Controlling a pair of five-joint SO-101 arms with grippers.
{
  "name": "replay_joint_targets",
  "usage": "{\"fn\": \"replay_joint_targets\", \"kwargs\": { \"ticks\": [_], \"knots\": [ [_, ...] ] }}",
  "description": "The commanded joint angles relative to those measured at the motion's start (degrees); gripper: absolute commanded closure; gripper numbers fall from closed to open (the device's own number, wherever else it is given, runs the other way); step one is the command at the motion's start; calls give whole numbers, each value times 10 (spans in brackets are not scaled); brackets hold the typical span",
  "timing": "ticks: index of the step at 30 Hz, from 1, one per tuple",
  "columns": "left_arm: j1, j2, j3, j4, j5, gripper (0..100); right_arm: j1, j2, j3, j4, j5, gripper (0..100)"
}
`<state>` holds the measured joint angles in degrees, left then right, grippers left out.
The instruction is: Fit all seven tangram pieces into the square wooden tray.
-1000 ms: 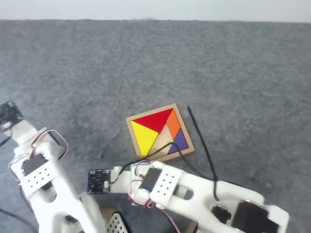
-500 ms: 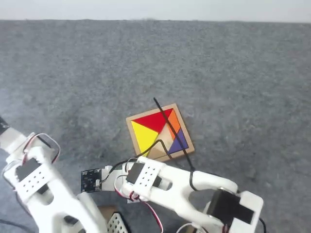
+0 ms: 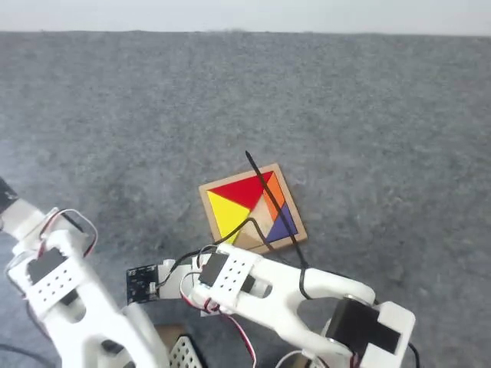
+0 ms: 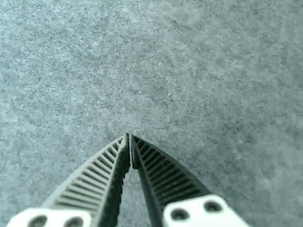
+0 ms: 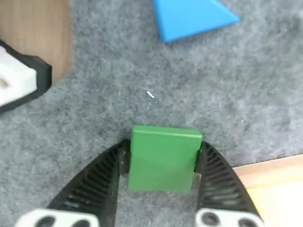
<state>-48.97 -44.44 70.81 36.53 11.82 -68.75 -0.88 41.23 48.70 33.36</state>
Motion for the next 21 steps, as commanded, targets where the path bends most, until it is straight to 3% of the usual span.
{"fn": "replay_joint_targets", "kwargs": {
  "ticks": [1, 21],
  "knots": [
    [4, 1, -38, -12, 4, 987, 18, 0, -12, 7, 11, 887],
    [5, 1, -38, -12, 3, 987, 34, -1, -194, 284, -33, 887]
  ]
}}
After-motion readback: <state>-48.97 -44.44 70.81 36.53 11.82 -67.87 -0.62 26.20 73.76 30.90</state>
